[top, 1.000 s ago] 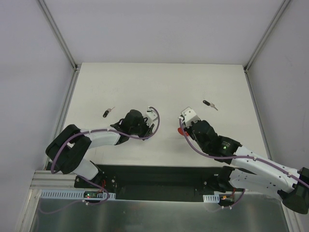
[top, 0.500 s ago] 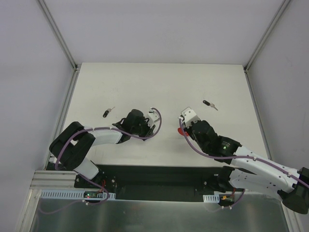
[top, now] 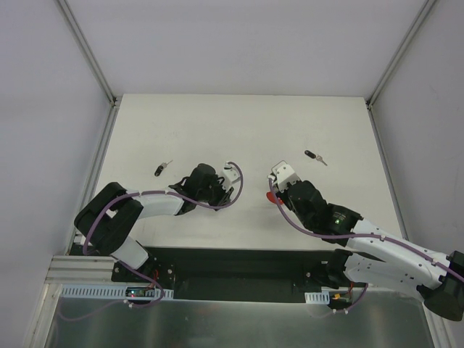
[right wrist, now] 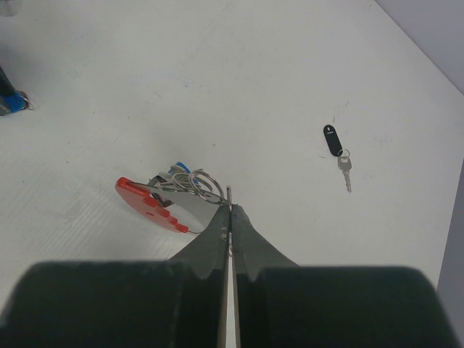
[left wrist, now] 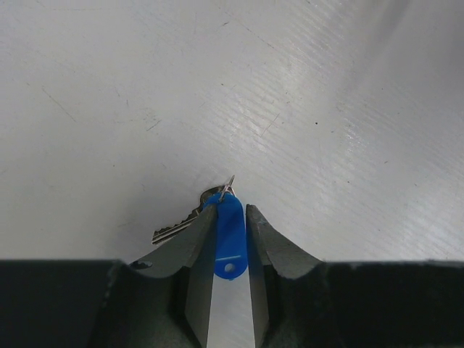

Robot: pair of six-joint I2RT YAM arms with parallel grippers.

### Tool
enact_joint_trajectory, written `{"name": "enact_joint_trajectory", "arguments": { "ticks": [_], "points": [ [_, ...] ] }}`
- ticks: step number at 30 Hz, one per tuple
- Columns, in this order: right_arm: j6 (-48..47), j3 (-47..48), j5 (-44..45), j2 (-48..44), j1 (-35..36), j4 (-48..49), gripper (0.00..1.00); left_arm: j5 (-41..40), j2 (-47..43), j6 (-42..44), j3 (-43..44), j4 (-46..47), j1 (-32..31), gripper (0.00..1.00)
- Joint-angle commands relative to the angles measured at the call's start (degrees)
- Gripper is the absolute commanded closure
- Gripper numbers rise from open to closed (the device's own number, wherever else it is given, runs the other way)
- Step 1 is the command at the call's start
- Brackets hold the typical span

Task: Put the keys on the keyring

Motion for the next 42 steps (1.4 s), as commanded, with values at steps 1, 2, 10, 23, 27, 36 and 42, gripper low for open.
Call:
{"name": "enact_joint_trajectory", "arguments": {
  "ticks": [1, 2, 10, 23, 27, 36, 42],
  "points": [
    [-0.52, 0.69, 0.03, 0.11, -0.06, 2.76, 0.98, 0.57, -0.25, 1.74, 1.32, 1.24, 0.63, 0.77],
    [-0.52, 0.78, 0.03, 0.12, -0.06, 2.76, 0.99, 0.74, -0.25, 1.83, 1.14, 1.24, 0.81, 0.76],
    [-0.60, 0.69, -0.58, 0.20, -0.06, 2.67, 0.98, 4.16, -1.48, 3.94, -0.79, 3.43, 2.13, 0.76],
    [-0.87, 0.61, -1.90, 0.29, -0.06, 2.76, 0.98, 11.99, -0.07, 10.79, -1.76, 4.49, 4.32, 0.76],
    [-0.95, 0.52, -2.07, -0.06, -0.06, 2.58, 0.98, 15.05, -0.42, 11.59, -3.07, 6.51, 5.99, 0.75],
    [-1.22, 0.69, -2.69, 0.56, -0.06, 2.67, 0.99, 22.09, 0.54, 15.72, -2.90, 7.74, 8.19, 0.71],
    [-1.48, 0.78, -2.95, 0.91, -0.06, 2.85, 0.98, 26.58, 2.56, 18.53, -1.15, 6.34, 9.33, 0.71]
  ]
}}
